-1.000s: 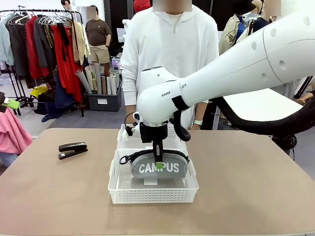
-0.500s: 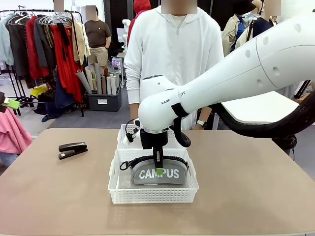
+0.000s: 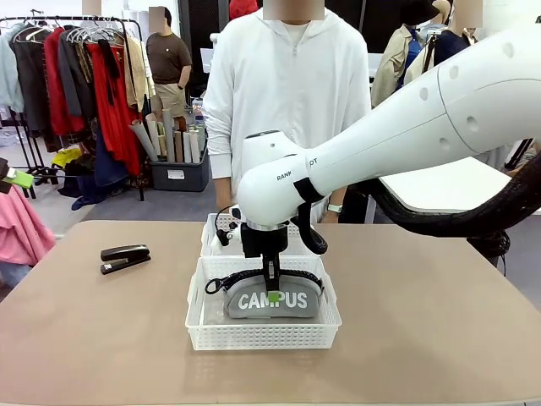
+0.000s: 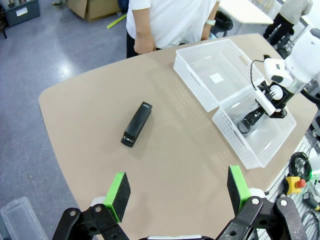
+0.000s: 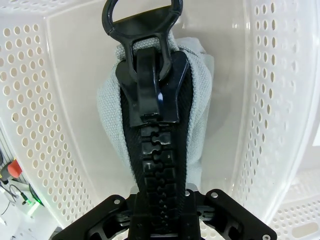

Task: Distribute items into two baskets.
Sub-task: Place the picked Pencil pouch into the Organizing basket as instructed by the person.

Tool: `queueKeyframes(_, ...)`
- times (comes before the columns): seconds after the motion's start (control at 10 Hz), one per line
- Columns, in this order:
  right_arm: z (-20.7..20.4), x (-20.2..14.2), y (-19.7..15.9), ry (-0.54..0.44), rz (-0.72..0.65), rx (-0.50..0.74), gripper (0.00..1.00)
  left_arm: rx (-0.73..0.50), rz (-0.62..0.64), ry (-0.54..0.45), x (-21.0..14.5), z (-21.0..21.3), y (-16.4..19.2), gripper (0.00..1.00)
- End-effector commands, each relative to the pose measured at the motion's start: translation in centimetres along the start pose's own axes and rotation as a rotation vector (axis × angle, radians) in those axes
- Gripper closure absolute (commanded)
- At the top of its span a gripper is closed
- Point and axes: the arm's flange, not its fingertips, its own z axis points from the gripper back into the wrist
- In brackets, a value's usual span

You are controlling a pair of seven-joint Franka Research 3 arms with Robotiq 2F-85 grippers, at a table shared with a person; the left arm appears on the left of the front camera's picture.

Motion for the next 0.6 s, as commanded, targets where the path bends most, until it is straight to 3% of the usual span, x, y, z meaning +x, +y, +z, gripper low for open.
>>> queueKeyframes(0.0, 0.8, -0.5, 0.7, -0.043, 0.012, 0.01, 0.48, -0.009, -0.001, -0.017, 0.1, -0.1, 0.1, 0.0)
queueKeyframes(0.2, 2.6, -0.5, 1.5, -0.058, 0.007, 0.0, 0.08, -0.009, -0.001, -0.017, 0.1, -0.1, 0.1, 0.0)
queueKeyframes(0.3, 3.7, -0.8, 2.0, -0.075, -0.007, -0.023, 0.0, -0.009, -0.001, -0.017, 0.1, -0.1, 0.1, 0.0)
queueKeyframes(0.5, 5.9, -1.5, 3.2, -0.098, -0.037, -0.064, 0.0, -0.009, -0.001, -0.017, 0.1, -0.1, 0.1, 0.0)
